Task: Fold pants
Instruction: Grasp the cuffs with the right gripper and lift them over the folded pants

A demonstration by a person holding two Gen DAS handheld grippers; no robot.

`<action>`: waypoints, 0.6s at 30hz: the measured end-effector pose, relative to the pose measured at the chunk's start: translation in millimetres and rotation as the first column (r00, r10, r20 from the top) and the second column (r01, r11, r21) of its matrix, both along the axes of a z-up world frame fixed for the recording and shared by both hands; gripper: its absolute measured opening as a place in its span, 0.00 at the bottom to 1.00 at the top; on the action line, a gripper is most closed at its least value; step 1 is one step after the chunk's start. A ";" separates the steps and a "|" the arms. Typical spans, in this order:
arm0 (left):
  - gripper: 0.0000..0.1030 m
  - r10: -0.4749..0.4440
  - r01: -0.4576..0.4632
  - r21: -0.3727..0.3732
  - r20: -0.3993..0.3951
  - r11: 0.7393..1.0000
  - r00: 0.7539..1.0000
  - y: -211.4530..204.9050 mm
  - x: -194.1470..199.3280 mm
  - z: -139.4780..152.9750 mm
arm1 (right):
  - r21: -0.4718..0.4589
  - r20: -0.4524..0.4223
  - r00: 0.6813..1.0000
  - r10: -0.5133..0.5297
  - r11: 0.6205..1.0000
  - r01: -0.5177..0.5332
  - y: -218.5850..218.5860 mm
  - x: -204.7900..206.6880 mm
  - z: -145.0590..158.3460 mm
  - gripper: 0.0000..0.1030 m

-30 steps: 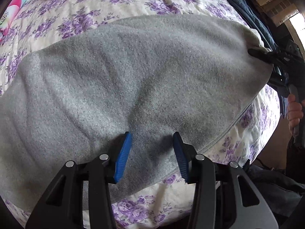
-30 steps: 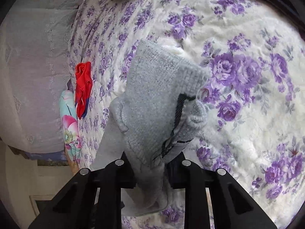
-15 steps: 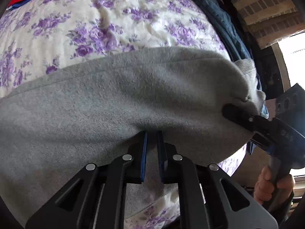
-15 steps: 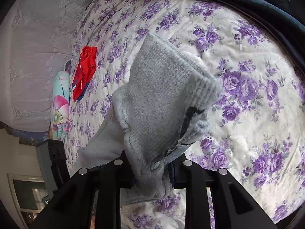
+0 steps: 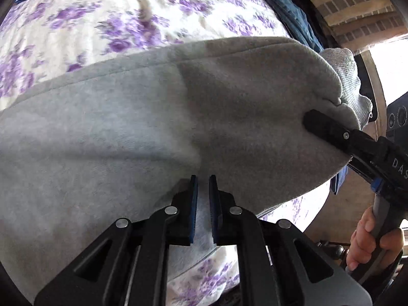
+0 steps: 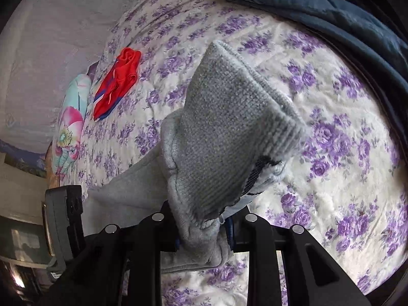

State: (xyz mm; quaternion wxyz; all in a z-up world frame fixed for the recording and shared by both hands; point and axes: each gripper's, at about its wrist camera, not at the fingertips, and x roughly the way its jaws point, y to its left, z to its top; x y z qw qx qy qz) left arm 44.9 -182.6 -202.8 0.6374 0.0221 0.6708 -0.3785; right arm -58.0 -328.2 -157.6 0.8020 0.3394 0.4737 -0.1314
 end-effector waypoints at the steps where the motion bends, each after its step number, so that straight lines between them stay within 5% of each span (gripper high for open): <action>1: 0.07 0.031 -0.030 -0.018 0.025 0.999 0.999 17.6 4.7 10.4 | -0.042 0.003 0.999 0.038 0.998 -0.038 9.4 5.6 7.5 0.25; 6: 0.07 0.239 -0.239 -0.015 0.124 0.971 0.963 136.0 31.2 37.4 | -0.167 0.001 0.978 0.210 0.964 -0.207 62.0 35.3 30.4 0.25; 11: 0.07 0.506 -0.521 0.063 0.165 0.851 0.847 272.0 43.2 27.4 | -0.298 -0.055 0.904 0.424 0.857 -0.421 148.4 76.2 35.6 0.25; 14: 0.07 0.578 -0.597 0.102 0.164 0.796 0.799 311.7 42.7 15.3 | -0.304 -0.113 0.856 0.505 0.803 -0.513 194.1 99.4 14.8 0.25; 18: 0.07 0.613 -0.624 0.099 0.122 0.775 0.781 332.2 43.3 -2.1 | -0.389 -0.212 0.785 0.582 0.687 -0.614 243.6 112.1 -11.1 0.25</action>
